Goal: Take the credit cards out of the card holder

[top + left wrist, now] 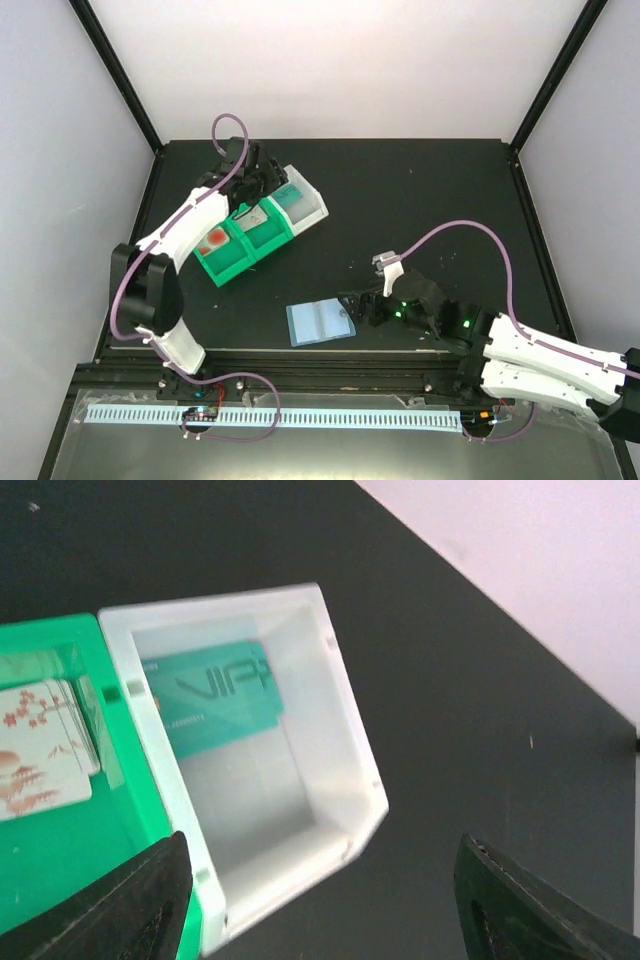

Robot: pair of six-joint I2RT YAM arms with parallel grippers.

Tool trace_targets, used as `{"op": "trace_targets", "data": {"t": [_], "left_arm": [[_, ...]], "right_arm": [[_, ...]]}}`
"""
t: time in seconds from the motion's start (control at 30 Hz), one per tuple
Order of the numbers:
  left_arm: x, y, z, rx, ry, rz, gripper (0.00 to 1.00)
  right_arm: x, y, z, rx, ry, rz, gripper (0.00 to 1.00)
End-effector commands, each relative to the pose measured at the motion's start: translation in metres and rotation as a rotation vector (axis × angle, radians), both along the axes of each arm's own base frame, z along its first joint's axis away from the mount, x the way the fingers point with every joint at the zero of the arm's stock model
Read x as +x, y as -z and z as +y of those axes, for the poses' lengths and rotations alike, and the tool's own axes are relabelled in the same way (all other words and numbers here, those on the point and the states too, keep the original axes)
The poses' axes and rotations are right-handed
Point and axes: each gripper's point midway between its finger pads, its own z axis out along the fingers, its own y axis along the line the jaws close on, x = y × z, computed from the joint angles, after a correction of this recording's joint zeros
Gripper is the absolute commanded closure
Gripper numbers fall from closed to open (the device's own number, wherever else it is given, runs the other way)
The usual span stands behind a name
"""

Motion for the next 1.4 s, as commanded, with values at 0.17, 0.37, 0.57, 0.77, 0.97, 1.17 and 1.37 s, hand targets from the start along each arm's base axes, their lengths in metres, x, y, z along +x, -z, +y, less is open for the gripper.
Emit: {"op": "trace_targets", "data": {"t": [0.17,0.37,0.57,0.77,0.97,1.17,1.37], "left_arm": [[-0.099,0.014,-0.039,-0.046,0.451,0.058,0.29],[-0.166,0.019,-0.050,-0.105,0.550,-0.014,0.33],[-0.222,0.055,-0.062,-0.139,0.609,0.067,0.39],[-0.264,0.089,-0.075,-0.152,0.647,0.148,0.42],[-0.285,0.104,-0.080,-0.179,0.659,0.149,0.43],[-0.298,0.130,-0.073,-0.137,0.651,0.211,0.43],[-0.307,0.145,-0.069,-0.137,0.632,0.230,0.47]], "right_arm": [[-0.021,0.024,0.004,0.025,-0.091,0.089,0.15],[-0.028,0.052,0.006,0.023,-0.102,0.155,0.31],[-0.023,0.079,0.009,-0.026,-0.086,0.186,0.42],[-0.028,0.097,0.020,-0.001,-0.104,0.262,0.50],[-0.019,0.125,0.021,-0.043,-0.048,0.287,0.55],[-0.016,0.142,0.023,-0.068,-0.019,0.327,0.55],[-0.012,0.151,0.018,-0.085,0.015,0.331,0.54]]}}
